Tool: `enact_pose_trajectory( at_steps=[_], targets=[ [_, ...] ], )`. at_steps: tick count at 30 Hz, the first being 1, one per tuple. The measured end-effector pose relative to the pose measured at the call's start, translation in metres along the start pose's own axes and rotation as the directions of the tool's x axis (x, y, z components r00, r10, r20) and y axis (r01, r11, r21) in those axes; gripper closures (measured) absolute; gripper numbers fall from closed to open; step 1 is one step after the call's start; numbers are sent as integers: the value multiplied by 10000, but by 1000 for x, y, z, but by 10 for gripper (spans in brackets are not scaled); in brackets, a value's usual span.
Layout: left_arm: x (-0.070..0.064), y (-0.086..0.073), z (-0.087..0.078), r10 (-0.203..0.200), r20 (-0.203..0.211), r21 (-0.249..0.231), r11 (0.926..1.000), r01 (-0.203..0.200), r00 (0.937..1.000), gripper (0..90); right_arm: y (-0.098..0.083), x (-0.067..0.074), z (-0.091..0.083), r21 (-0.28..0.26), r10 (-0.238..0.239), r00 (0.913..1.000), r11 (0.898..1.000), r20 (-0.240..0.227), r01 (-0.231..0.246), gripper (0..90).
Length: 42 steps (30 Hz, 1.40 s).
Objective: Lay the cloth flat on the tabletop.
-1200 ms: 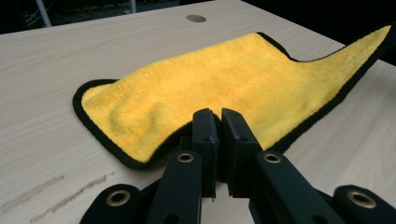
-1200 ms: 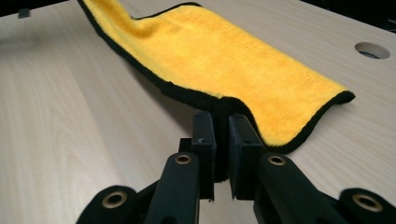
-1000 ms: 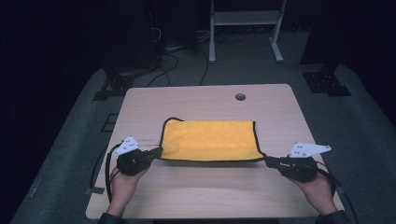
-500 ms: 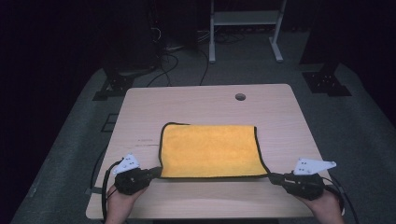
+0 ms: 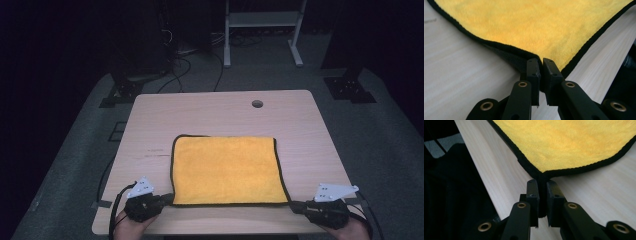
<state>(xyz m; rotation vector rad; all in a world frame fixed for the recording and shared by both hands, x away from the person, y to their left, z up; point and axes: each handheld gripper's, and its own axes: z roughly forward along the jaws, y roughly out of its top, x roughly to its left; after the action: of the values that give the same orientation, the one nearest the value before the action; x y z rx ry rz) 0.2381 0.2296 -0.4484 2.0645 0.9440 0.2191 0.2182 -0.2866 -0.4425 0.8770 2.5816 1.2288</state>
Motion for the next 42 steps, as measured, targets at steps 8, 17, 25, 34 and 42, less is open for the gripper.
enact_pose_trajectory(
  at_steps=[8, 17, 25, 34, 42],
  targets=[
    [0, -6, 5, -154, -201, 814, 9965, 170, 9997, 820, -5, 5, 8, 625, -127, 9997, 9979, -224, 140, 808],
    [5, -10, -7, -363, -1045, 450, 9981, 412, 9939, 548, -4, -4, 2, 163, 115, 9998, 9998, 145, -117, 578],
    [6, -1, -11, -180, -1627, -65, 9998, 172, 9865, 450, 10, -19, 1, -599, 160, 9987, 9981, 492, -130, 526],
    [14, 17, 14, 507, -1374, 370, 9983, -461, 9892, 432, 38, -36, 10, -1492, 113, 9995, 9888, 295, -68, 504],
    [34, 37, 47, 746, -1555, 769, 9950, -632, 9850, 423, 53, -58, 51, -521, 113, 9984, 9986, 563, -83, 495]
  ],
)
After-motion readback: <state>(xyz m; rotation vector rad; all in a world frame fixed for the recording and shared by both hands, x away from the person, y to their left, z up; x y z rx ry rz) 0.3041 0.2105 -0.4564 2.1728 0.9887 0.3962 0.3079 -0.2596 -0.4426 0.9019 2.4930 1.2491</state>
